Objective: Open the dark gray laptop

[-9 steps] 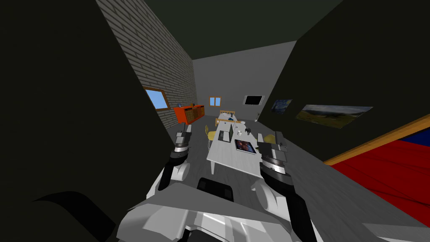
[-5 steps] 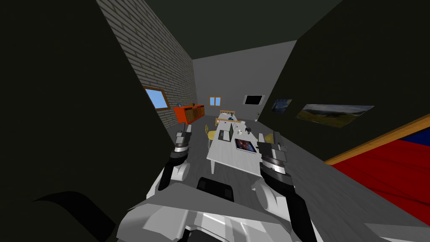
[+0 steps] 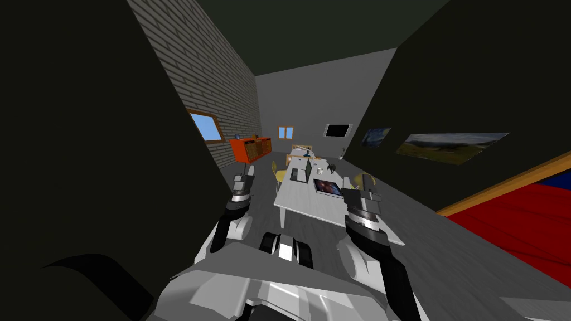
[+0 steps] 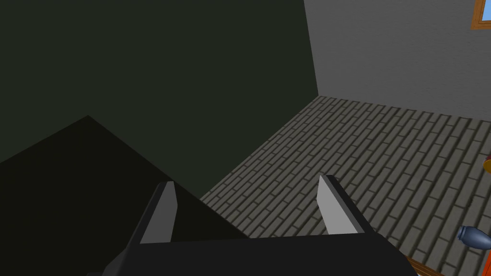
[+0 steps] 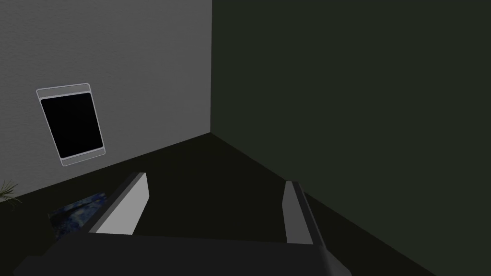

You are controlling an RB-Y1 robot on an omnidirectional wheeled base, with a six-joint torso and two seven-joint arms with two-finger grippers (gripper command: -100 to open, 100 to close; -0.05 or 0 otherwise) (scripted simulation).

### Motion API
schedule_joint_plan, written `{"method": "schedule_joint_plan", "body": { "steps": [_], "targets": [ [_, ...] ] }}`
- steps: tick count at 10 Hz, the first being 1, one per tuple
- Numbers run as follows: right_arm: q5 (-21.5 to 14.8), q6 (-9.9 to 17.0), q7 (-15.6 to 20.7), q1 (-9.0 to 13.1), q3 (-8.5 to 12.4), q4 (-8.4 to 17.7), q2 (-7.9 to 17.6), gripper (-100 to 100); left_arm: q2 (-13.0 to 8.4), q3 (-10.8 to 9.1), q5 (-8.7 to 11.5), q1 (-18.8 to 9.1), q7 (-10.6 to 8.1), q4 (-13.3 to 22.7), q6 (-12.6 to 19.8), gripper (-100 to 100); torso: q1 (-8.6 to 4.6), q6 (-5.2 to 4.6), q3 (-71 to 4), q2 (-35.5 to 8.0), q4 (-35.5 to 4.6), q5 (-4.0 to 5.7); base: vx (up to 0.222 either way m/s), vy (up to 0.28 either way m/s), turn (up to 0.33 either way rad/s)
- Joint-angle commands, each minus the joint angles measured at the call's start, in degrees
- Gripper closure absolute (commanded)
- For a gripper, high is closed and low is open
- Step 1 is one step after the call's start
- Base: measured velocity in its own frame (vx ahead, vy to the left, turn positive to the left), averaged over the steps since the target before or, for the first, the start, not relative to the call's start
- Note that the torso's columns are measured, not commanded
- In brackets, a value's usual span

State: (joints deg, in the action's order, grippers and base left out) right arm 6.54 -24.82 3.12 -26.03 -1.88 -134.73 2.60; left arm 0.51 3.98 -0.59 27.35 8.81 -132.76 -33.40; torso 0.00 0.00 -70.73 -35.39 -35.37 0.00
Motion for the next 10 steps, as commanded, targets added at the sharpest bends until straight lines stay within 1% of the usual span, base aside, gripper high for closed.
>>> {"method": "schedule_joint_plan", "body": {
  "steps": [1,2,5,7,10],
  "targets": [
    [-0.71,0.26,1.18,1.21,-0.32,1.4,1.66,-100,0.0,0.0,0.0,0.0,0.0,0.0,0.0,0,0.0,0.0,-8.46,-4.23,-4.23,0.0,0.008,0.002,-0.003],
    [-1.18,0.42,1.95,1.99,-0.54,2.28,2.41,-100,0.0,0.0,0.0,0.01,0.0,0.02,0.0,0,0.01,0.0,-12.41,-6.15,-6.12,0.0,0.005,0.003,-0.003],
    [-3.15,1.07,5.24,5.28,-1.44,5.84,4.56,-100,0.0,0.0,0.0,0.01,0.0,0.03,0.01,0,0.01,0.0,-13.84,-6.86,-6.89,0.0,0.005,0.004,-0.002],
    [-4.86,1.62,8.1,8.11,-2.23,8.84,5.92,-100,0.0,0.0,0.0,0.01,0.0,0.03,0.01,0,0.01,0.0,-13.84,-6.9,-6.91,0.0,0.01,0.007,-0.004],
    [-7.86,2.58,12.76,13.06,-3.63,14.07,7.92,-100,0.0,0.0,0.0,0.01,0.0,0.03,0.01,0,0.0,0.0,-13.84,-6.89,-6.91,0.0,0.011,0.007,-0.004]
  ]
}}
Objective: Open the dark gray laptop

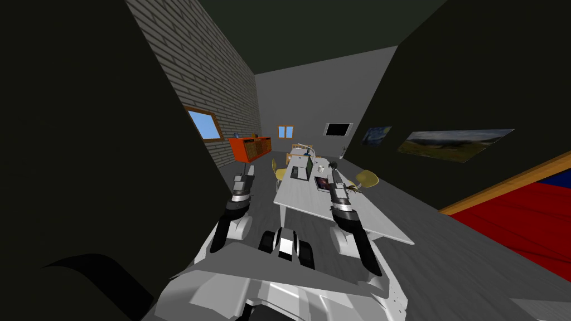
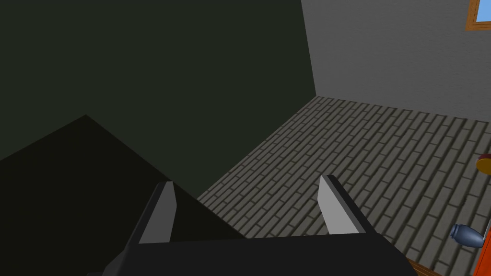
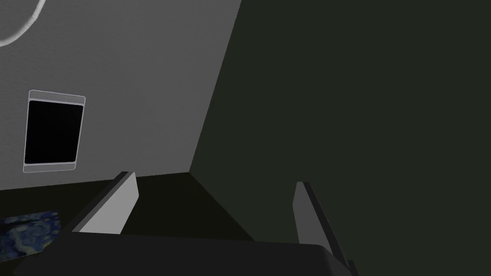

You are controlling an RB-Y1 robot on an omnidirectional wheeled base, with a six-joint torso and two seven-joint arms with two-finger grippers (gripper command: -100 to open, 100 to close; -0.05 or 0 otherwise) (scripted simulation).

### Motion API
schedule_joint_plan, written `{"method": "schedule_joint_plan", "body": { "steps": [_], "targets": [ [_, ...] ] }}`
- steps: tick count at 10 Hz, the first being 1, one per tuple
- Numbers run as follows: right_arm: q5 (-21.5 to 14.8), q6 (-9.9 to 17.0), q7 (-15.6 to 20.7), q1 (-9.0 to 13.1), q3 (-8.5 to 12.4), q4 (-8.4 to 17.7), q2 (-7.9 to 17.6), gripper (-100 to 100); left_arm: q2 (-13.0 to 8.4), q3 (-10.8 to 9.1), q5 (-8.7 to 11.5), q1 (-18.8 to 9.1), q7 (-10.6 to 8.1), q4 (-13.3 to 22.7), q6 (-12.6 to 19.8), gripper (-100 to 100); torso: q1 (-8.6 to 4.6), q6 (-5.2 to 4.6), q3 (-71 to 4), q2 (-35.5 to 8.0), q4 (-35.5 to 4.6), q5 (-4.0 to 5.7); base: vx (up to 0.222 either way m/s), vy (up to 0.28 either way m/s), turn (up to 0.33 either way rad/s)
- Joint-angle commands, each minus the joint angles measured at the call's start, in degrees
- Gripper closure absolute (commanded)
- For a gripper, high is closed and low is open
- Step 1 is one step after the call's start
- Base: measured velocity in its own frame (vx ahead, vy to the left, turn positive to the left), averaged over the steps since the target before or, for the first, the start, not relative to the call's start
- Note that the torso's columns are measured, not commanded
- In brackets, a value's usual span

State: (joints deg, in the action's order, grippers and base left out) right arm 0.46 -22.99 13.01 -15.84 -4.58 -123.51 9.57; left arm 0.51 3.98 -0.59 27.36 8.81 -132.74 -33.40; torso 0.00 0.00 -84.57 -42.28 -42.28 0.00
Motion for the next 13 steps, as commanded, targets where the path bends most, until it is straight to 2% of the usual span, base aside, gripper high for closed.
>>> {"method": "schedule_joint_plan", "body": {
  "steps": [1,4,5,6,7,9,10,12,13],
  "targets": [
    [-1.78,0.75,3.26,2.93,-0.93,2.84,0.96,-100,0.0,0.0,0.0,0.0,0.0,0.0,0.0,0,0.01,0.0,0.0,-0.01,0.0,-0.01,0.008,0.006,0.002],
    [-5.19,1.85,8.43,8.38,-2.51,8.21,2.92,-100,0.0,0.0,0.0,0.0,0.0,0.0,0.0,0,-0.01,-0.01,0.0,0.0,0.0,0.0,0.012,0.007,-0.005],
    [-5.19,1.85,8.96,8.6,-2.51,8.8,2.92,-100,0.0,0.0,0.0,0.0,0.0,0.0,0.0,0,0.0,0.0,-0.01,0.01,0.0,0.0,0.01,0.006,0.001],
    [-6.39,2.24,10.97,10.6,-3.06,10.79,3.56,-100,0.0,0.0,0.0,0.0,0.0,0.0,0.0,0,0.0,-0.01,0.01,-0.02,0.0,0.0,0.007,0.004,-0.005],
    [-6.39,2.24,10.97,10.6,-3.06,10.93,3.56,-100,0.0,0.0,0.0,0.0,0.0,0.0,0.0,0,-0.01,0.0,0.01,-0.02,-0.01,0.0,0.006,0.004,0.001],
    [-8.87,3.06,14.68,14.63,-4.21,15.0,4.85,-100,0.0,0.0,0.0,0.0,0.0,0.0,0.0,0,0.0,0.0,0.01,-0.01,-0.01,0.0,0.008,0.007,-0.006],
    [-8.87,3.06,15.12,14.75,-4.21,15.44,4.85,-100,0.0,0.0,0.0,0.0,0.0,0.0,0.0,0,0.01,0.0,-0.01,0.01,0.0,-0.01,0.01,0.006,0.0],
    [-11.43,3.96,18.7,18.51,-5.37,19.14,6.23,-100,0.0,0.0,0.0,0.0,0.0,0.0,0.0,0,-0.01,0.0,0.0,0.0,0.0,0.0,0.012,0.006,-0.005],
    [-11.43,3.96,19.36,19.06,-5.37,20.33,6.23,-100,0.0,0.0,0.0,0.0,0.0,0.0,0.0,0,0.0,0.0,0.0,0.0,0.0,0.0,0.01,0.006,-0.001]
  ]
}}
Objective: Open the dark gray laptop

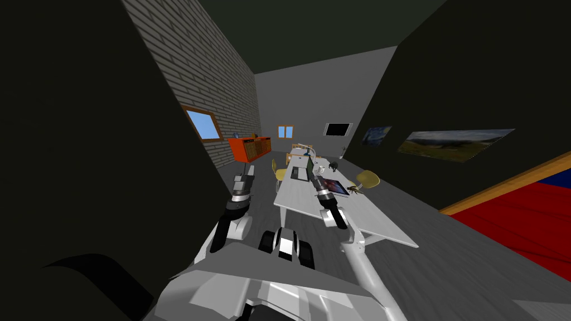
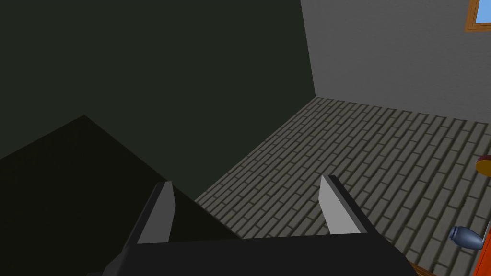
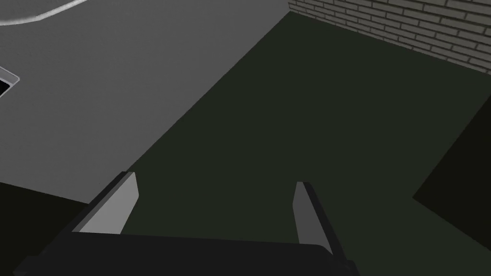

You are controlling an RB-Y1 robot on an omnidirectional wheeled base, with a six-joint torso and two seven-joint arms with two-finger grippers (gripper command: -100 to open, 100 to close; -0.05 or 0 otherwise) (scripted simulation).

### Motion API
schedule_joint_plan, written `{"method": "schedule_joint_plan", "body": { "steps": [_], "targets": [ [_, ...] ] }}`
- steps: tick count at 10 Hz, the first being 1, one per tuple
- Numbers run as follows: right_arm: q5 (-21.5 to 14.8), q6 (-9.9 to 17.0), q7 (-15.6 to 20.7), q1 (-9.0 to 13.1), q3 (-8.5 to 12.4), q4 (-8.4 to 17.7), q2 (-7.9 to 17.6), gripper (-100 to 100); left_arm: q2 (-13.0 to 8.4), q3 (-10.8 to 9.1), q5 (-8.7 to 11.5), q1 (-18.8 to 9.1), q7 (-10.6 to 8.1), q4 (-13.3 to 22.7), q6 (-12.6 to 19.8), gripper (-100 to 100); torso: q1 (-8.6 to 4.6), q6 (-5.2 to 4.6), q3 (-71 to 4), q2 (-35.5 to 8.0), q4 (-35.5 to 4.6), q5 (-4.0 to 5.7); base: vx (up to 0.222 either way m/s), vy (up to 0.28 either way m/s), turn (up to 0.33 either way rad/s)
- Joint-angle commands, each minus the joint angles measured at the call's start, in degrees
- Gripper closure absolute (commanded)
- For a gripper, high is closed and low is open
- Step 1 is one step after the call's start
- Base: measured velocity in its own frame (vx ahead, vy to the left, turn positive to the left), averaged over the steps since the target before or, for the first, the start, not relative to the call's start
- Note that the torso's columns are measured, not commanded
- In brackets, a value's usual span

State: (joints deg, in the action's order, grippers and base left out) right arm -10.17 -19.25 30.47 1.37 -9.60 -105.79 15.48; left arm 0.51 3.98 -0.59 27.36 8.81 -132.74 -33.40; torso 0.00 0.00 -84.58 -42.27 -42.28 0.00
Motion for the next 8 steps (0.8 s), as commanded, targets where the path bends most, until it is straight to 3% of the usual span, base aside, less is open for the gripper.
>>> {"method": "schedule_joint_plan", "body": {
  "steps": [1,2,3,4,5,6,8],
  "targets": [
    [-2.1,0.7,4.04,4.03,-0.94,4.34,1.05,-100,0.0,0.0,0.0,0.0,0.0,0.0,0.0,0,0.0,-0.01,0.01,-0.02,0.0,0.0,0.007,0.009,-0.005],
    [-2.1,0.7,4.04,4.05,-0.94,5.2,1.05,-100,0.0,0.0,0.0,0.0,0.0,0.0,0.0,0,0.0,0.0,0.01,-0.02,-0.01,0.0,0.006,0.006,0.001],
    [-3.41,1.19,6.18,6.28,-1.52,7.48,1.83,-100,0.0,0.0,0.0,0.0,0.0,0.0,0.0,0,-0.01,-0.01,0.02,-0.03,-0.01,0.0,0.008,0.006,-0.005],
    [-3.41,1.19,6.18,6.28,-1.52,7.89,1.83,-100,0.0,0.0,0.0,0.0,0.0,0.0,0.0,0,-0.02,0.0,0.01,-0.02,-0.01,0.0,0.007,0.004,-0.002],
    [-4.71,1.71,8.32,8.51,-2.11,10.17,2.63,-100,0.0,0.0,0.0,0.0,0.0,0.0,0.0,0,-0.01,0.0,0.01,-0.02,0.0,0.0,0.007,0.005,-0.004],
    [-4.71,1.71,8.32,8.51,-2.11,10.69,2.63,-100,0.0,0.0,0.0,0.0,0.0,0.0,0.0,0,0.0,0.0,0.01,-0.01,0.0,0.0,0.007,0.004,-0.001],
    [-7.33,2.78,11.99,12.68,-3.27,14.9,4.3,-100,0.0,0.0,0.0,0.0,0.0,0.0,0.0,0,0.0,0.0,0.0,0.0,0.0,0.0,0.01,0.008,-0.004]
  ]
}}
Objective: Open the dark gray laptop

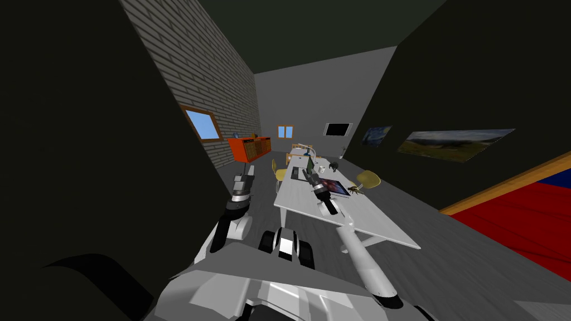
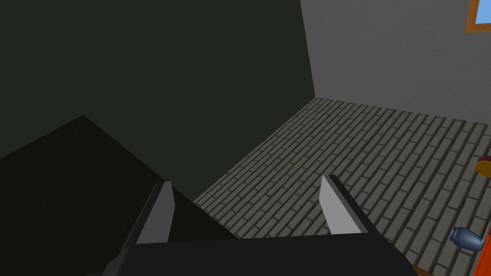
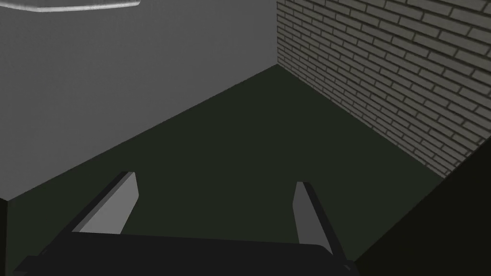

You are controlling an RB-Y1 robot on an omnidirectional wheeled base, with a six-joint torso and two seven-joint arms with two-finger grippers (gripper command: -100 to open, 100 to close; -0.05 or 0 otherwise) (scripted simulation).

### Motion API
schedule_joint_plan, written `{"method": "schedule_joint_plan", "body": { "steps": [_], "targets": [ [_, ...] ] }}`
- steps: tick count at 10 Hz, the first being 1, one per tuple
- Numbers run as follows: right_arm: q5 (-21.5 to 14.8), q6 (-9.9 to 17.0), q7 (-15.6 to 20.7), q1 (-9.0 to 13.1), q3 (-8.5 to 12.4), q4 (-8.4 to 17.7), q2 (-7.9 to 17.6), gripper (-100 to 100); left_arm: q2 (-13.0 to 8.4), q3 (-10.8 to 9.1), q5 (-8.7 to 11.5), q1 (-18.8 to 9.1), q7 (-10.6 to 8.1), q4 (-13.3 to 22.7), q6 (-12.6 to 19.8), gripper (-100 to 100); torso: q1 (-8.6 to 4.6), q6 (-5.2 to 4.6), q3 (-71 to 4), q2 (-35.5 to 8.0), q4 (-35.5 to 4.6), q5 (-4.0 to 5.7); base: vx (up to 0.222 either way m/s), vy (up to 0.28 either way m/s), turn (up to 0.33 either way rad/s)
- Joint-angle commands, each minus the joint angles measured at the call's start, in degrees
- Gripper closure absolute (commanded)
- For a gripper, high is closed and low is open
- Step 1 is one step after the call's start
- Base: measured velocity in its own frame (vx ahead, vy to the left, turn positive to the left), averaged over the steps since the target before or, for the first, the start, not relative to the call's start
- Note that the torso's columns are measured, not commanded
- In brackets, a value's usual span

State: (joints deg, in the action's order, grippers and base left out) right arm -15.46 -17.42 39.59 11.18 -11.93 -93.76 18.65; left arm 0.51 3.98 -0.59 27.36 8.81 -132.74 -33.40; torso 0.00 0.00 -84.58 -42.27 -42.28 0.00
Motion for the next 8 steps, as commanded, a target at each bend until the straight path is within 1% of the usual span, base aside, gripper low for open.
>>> {"method": "schedule_joint_plan", "body": {
  "steps": [1,2,3,4,5,6,7,8],
  "targets": [
    [-2.03,0.95,3.43,3.2,-0.94,3.8,1.13,-100,0.0,0.0,0.0,0.0,0.0,0.0,0.0,0,0.01,-0.01,0.0,0.0,0.0,0.0,0.01,0.005,-0.003],
    [-2.03,0.95,3.43,3.2,-0.94,4.49,1.13,-100,0.0,0.0,0.0,0.0,0.0,0.0,0.0,0,-0.01,0.0,0.01,-0.01,0.0,0.01,0.005,0.002,0.002],
    [-3.32,1.5,5.52,5.45,-1.51,6.81,1.97,-100,0.0,0.0,0.0,0.0,0.0,0.0,0.0,0,-0.02,-0.01,0.02,-0.03,-0.01,0.01,0.007,0.004,-0.004],
    [-3.32,1.5,5.52,5.45,-1.51,7.5,1.97,-100,0.0,0.0,0.0,0.0,0.0,0.0,0.0,0,-0.01,0.0,0.01,-0.02,-0.01,0.0,0.007,0.004,-0.001],
    [-4.61,2.06,7.59,7.69,-2.08,9.39,2.82,-100,0.0,0.0,0.0,0.0,0.0,0.0,0.0,0,0.0,-0.01,0.01,-0.02,0.0,0.0,0.007,0.005,-0.005],
    [-4.61,2.06,7.59,7.69,-2.08,10.52,2.82,-100,0.0,0.0,0.0,0.0,0.0,0.0,0.0,0,0.0,0.0,0.0,0.0,0.0,0.0,0.007,0.004,0.0],
    [-5.87,2.61,9.61,9.89,-2.63,12.46,3.66,-100,0.0,0.0,0.0,0.0,0.0,0.0,0.0,0,0.0,-0.01,0.01,-0.01,0.0,0.01,0.007,0.005,-0.004],
    [-5.87,2.61,9.61,9.89,-2.63,13.55,3.66,-100,0.0,0.0,0.0,0.0,0.0,0.0,0.0,0,-0.01,0.0,0.0,-0.01,0.0,0.0,0.007,0.004,-0.001]
  ]
}}
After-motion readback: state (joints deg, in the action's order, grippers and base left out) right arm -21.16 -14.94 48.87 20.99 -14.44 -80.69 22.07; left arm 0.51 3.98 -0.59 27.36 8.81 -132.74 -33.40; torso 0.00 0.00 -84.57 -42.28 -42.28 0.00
